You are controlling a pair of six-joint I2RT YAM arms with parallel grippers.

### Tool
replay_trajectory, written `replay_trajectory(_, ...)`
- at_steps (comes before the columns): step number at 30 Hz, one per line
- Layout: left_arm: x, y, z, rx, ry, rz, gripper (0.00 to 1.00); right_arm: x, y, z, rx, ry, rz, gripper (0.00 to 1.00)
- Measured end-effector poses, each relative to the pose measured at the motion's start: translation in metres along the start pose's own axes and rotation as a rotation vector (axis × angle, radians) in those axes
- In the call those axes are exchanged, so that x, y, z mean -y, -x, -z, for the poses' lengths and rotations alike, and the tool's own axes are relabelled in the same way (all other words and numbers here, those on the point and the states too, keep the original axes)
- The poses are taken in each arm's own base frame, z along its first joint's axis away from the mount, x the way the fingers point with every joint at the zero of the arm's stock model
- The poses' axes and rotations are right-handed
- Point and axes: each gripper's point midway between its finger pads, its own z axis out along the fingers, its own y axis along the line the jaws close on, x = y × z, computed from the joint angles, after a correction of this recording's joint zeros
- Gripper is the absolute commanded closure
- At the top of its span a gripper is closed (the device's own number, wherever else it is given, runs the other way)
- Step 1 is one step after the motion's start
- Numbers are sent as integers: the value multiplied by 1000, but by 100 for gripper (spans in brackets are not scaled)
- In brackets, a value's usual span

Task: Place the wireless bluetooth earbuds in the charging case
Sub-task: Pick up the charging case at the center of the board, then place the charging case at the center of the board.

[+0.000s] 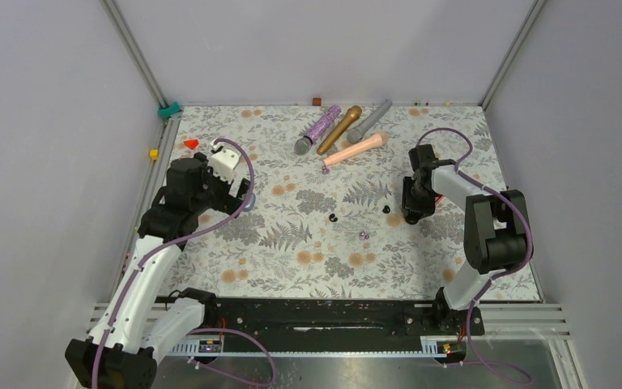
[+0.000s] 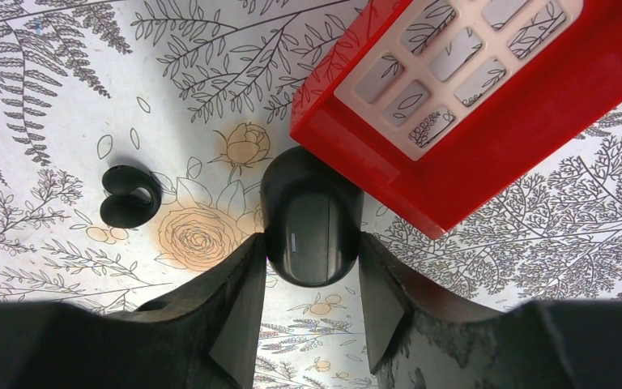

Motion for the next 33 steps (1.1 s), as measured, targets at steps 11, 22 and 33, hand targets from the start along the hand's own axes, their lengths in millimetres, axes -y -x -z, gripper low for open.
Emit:
replay_trajectory(11,0,2,3,11,4,-1,2,-14,2,9,17,55,19,66)
replay_trajectory(22,0,2,2,10,3,-1,1,-79,34,85,280,156,220,65)
replay_trajectory(33,-4,0,-4,18,27,7,2,-224,66,109,348,296,441,62)
